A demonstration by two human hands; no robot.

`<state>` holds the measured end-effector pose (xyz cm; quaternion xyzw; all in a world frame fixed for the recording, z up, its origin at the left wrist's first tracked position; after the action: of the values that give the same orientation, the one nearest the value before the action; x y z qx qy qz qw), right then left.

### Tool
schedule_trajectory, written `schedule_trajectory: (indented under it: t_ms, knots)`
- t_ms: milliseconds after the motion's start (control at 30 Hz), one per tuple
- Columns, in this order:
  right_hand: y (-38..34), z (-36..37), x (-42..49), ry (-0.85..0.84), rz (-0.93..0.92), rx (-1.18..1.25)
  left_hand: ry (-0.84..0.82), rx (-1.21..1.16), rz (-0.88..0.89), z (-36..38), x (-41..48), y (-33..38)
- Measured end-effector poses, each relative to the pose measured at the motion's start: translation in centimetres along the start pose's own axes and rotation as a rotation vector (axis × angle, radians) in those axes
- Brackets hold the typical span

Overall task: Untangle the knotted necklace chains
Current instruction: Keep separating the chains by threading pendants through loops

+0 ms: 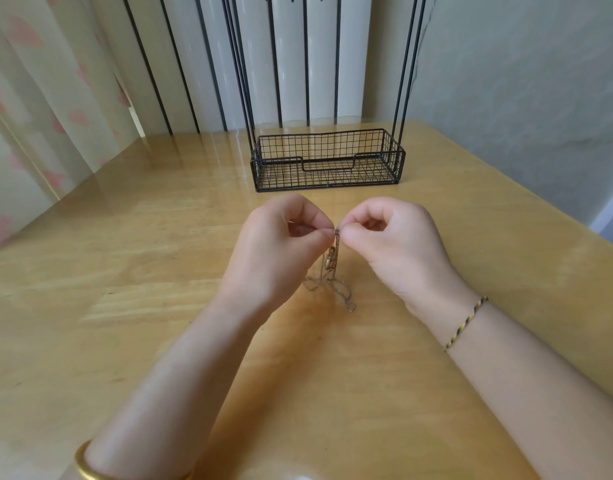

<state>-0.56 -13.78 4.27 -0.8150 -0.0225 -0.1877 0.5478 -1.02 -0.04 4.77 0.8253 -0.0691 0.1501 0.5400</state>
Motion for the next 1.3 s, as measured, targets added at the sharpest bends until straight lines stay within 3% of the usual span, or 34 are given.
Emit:
schedule_trajectory:
  t_ms: [267, 467, 600, 833, 1100, 1167, 1300]
  knots:
    - [-0.1, 0.0, 0.0, -0.026, -0.025, 0.078, -0.035, -0.084, -0.079, 0.2, 0.0, -0.4]
    - [-1.5, 0.0, 0.0, -0.015, -0.23, -0.081, -0.074, -0.227, -0.221, 0.6, 0.1, -1.4]
    - [-1.6, -0.1, 0.0, -0.006, -0.251, -0.127, -0.056, -0.3, -0.246, 0.4, 0.3, -1.6]
    - [0.0, -0.2, 0.3, -0.055, 0.018, 0.191, 0.024, -0.327, -0.176, -0.2, 0.5, -1.4]
    - [0.6, -0.1, 0.4, -0.061, 0.099, 0.294, 0.004, 0.117, 0.174, 0.1, -0.1, 1.1]
    - [0.7, -0.2, 0.4, -0.058, 0.099, 0.283, 0.055, 0.084, 0.129, -0.5, 0.1, 0.8]
    - [1.2, -0.3, 0.6, -0.05, 0.12, 0.272, 0.086, -0.262, -0.193, -0.9, 0.7, -1.1]
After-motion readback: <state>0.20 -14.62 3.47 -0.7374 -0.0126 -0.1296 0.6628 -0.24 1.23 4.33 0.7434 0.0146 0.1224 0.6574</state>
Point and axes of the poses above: each hand's wrist, its own x-axis towards the middle knuckle, its own z-axis out of the palm, y = z × x, the point moved 7 cm from there along x, towards the middle knuckle, and after that the axes turned 5 degrees about y, right-handed, at the moved point
